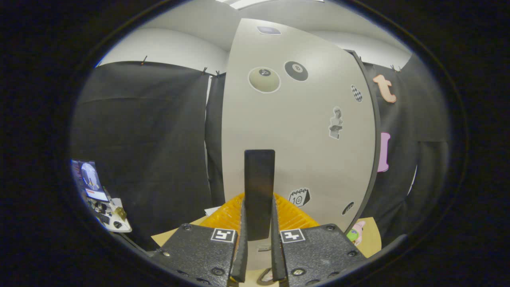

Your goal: Open the shoe cabinet door, grab the shoes and put them into the shoe cabinet, then close the shoe cabinet door.

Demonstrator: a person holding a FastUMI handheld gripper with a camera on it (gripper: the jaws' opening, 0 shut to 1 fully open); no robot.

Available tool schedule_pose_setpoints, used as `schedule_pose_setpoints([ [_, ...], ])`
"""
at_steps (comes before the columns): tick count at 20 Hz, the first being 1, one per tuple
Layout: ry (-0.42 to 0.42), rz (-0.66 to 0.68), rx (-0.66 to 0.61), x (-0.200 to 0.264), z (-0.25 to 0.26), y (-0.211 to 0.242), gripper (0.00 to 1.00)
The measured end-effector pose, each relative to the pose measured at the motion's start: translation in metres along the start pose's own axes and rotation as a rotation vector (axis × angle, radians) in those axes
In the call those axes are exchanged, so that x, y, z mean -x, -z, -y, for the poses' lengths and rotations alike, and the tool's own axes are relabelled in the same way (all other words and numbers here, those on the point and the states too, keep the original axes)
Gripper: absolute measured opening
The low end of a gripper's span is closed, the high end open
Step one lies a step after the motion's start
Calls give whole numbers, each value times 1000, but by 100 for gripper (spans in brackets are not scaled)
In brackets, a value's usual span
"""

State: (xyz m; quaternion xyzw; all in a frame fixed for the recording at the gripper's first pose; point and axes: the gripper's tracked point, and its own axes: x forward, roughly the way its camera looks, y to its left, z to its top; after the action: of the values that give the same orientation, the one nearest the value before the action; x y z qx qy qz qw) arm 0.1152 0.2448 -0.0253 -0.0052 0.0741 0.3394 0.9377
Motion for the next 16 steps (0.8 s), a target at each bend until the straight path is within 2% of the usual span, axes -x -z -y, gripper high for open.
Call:
schedule_pose_setpoints([
  [7, 18, 16, -10, 9, 7, 0, 27],
  [16, 90, 33, -5, 20, 23, 1, 27],
])
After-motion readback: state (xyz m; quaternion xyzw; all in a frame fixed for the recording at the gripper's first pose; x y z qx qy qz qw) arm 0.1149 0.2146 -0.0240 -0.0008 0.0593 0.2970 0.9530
